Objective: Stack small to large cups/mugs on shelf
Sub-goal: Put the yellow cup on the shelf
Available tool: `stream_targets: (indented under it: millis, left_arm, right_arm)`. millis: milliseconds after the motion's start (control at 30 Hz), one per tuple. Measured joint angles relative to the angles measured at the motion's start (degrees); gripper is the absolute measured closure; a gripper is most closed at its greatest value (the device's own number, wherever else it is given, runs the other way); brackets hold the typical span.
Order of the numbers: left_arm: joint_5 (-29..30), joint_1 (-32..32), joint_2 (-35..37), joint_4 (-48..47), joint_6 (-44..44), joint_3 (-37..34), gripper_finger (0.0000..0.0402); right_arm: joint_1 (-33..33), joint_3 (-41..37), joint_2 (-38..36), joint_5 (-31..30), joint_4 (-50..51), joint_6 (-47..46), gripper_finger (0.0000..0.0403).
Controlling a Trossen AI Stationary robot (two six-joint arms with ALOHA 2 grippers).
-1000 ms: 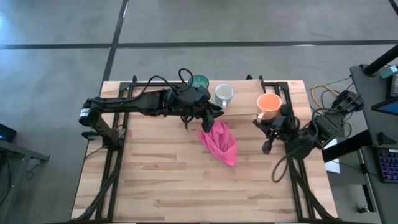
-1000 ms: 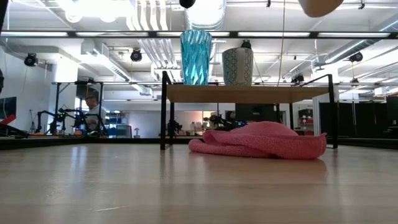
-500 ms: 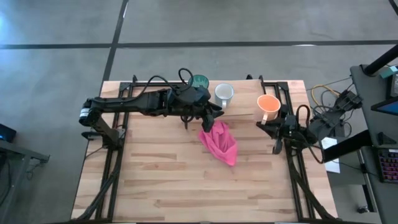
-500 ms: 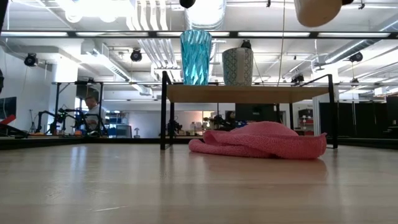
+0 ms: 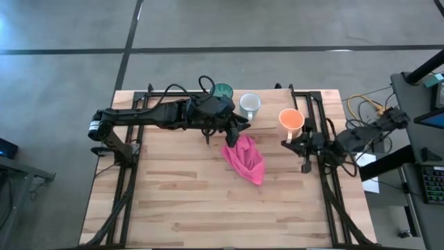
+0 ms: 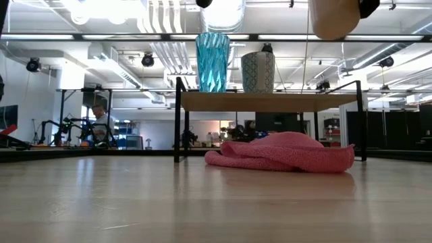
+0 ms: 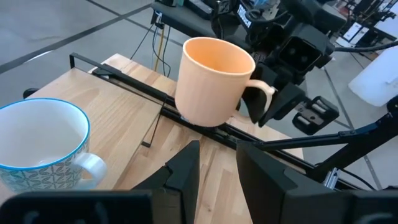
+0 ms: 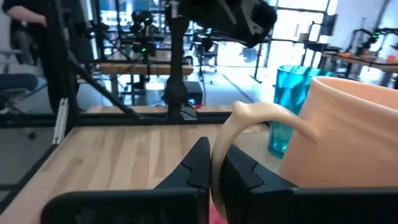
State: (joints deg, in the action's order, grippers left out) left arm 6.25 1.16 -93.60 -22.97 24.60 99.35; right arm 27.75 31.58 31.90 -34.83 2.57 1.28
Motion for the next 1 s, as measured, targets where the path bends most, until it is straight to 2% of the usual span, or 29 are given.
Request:
stream_targets:
  millis: [433,767,1000]
  left_arm:
    - [0.0,0.0,0.0,0.0,0.0,0.0,0.0310]
    - [0.0,0.0,0.0,0.0,0.0,0.0,0.0310]
    - [0.0,0.0,0.0,0.0,0.0,0.0,0.0310]
  right_arm:
    - [-16.1,-4.2,-0.6,18.3,-3.4,0.7,0.0391]
    - [-27.6,-5.8,-0.7,29.9,-4.8,-0.5,0.0391]
    - [-32.9,-8.2,-0.5,35.4,-7.0,-1.7,0.0391]
